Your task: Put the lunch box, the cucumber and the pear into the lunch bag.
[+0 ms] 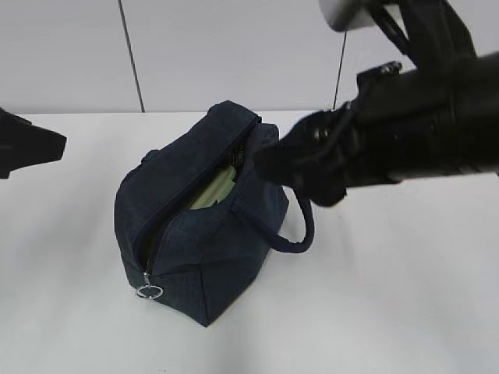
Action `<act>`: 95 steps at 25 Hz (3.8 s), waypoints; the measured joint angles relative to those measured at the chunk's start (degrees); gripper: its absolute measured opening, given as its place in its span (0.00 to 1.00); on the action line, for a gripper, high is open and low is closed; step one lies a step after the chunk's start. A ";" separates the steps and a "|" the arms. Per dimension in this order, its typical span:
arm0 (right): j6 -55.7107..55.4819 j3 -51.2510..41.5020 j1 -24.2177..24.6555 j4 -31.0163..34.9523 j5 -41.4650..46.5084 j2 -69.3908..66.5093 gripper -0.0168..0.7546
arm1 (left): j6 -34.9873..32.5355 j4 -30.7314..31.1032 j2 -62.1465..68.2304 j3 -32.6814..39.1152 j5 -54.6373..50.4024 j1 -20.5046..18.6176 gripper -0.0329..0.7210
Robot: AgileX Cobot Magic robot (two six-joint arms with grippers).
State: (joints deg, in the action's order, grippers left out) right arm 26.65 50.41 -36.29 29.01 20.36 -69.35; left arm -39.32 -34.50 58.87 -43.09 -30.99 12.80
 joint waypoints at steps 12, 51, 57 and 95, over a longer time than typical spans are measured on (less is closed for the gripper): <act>9.21 -15.48 -14.44 5.50 -19.23 6.99 0.61 | -3.05 -4.40 -21.57 14.02 4.26 0.00 0.48; -14.08 -12.53 -29.24 -5.52 -58.87 -35.47 0.60 | -3.05 -6.75 -19.63 14.85 4.07 0.00 0.47; -14.17 -8.96 -29.24 -3.31 -59.09 -40.84 0.61 | -3.05 -6.75 -19.63 14.85 4.68 0.00 0.46; -8.44 -2.46 -29.24 10.52 -62.35 -48.71 0.60 | -3.05 -8.94 -19.63 14.85 4.79 0.00 0.46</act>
State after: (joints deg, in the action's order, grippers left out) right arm 18.21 47.95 -65.53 39.52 -41.99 -118.07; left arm -42.37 -43.45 39.24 -28.24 -26.20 12.80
